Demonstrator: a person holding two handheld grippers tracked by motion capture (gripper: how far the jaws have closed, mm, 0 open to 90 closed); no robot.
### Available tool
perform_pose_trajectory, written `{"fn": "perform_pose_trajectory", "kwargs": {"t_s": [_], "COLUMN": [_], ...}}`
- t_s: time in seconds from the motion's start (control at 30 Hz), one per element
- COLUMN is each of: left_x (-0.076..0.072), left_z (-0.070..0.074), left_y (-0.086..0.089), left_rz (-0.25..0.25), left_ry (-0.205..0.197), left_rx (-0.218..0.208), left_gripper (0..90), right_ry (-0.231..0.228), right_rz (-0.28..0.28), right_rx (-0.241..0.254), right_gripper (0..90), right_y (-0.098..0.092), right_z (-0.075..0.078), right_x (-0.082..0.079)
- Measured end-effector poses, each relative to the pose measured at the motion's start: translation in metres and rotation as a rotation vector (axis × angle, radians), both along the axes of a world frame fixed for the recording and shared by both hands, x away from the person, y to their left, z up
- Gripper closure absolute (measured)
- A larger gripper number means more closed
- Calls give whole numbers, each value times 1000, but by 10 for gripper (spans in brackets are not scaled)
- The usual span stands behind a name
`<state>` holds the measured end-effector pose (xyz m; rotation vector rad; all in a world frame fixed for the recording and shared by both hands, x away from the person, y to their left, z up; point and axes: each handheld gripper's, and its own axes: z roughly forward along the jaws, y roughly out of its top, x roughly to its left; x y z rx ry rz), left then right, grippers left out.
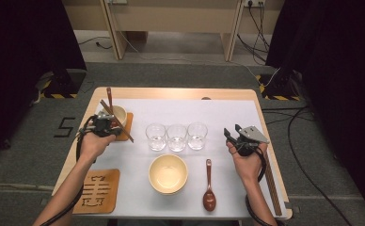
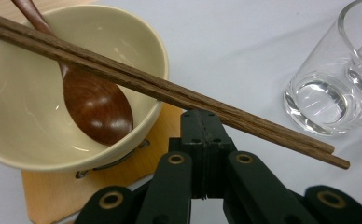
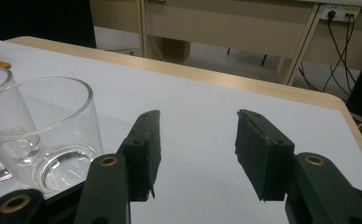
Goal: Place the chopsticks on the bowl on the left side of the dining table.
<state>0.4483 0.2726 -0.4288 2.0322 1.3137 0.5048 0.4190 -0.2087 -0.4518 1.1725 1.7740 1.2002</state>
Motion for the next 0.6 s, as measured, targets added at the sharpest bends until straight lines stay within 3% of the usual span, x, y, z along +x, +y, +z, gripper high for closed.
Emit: {"fn": "perform_pose_trajectory", "kwargs": {"t_s": [0.6], "left_x": [11], "left_z": [-1], "left_y": [-16], "left_rz": [-6], "left_ry": [-2], "left_rx": [4], "left_gripper": [888], "right_ry": [8], "right_rz": [-7], "right_rx": [6], "right_gripper": [506], "right_y": [0], "right_z": [0], "right_x": [-1]}}
